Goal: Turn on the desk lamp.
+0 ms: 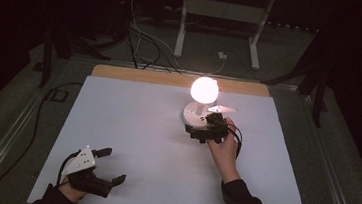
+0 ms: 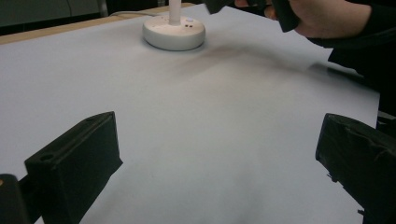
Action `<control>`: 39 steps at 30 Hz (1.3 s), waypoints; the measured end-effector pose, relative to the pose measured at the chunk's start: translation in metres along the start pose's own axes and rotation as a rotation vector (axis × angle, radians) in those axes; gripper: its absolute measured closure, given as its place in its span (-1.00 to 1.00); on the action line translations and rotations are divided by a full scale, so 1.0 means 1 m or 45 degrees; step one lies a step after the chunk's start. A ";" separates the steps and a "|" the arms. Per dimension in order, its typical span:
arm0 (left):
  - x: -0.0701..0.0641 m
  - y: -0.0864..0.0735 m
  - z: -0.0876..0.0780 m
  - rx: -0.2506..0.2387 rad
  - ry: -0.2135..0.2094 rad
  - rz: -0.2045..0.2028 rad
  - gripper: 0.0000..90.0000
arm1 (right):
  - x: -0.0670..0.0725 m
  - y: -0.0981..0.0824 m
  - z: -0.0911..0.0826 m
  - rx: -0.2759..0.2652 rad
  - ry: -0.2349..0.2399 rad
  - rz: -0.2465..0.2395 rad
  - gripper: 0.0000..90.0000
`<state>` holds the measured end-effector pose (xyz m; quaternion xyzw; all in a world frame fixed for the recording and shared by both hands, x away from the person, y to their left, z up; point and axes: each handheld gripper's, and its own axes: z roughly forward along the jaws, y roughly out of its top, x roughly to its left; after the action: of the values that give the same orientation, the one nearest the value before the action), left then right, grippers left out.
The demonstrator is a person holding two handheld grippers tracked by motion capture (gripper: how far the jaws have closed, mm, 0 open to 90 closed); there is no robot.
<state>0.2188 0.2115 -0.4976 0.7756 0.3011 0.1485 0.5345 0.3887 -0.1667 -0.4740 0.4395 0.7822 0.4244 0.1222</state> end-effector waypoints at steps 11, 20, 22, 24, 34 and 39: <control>0.000 0.000 0.000 0.003 0.005 -0.005 -0.99 | 0.000 -0.016 -0.031 -0.098 0.008 -0.123 -1.00; -0.001 0.000 -0.001 0.004 0.011 0.004 -0.99 | 0.009 -0.033 -0.054 -0.096 0.064 -0.182 -1.00; 0.000 0.000 -0.001 0.002 0.009 -0.002 -0.99 | 0.010 -0.038 -0.059 -0.094 0.060 -0.196 -1.00; -0.001 0.000 -0.001 0.006 0.009 0.006 -0.99 | 0.010 -0.043 -0.063 -0.097 0.076 -0.190 -1.00; -0.001 0.000 0.000 0.006 0.007 0.006 -0.99 | 0.004 -0.071 -0.086 -0.057 0.067 -0.228 -1.00; -0.001 0.000 -0.001 0.004 0.009 0.004 -0.99 | -0.001 -0.084 -0.099 -0.048 0.056 -0.250 -1.00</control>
<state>0.2176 0.2116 -0.4973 0.7763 0.3020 0.1515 0.5322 0.2846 -0.2436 -0.4785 0.3489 0.8159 0.4345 0.1542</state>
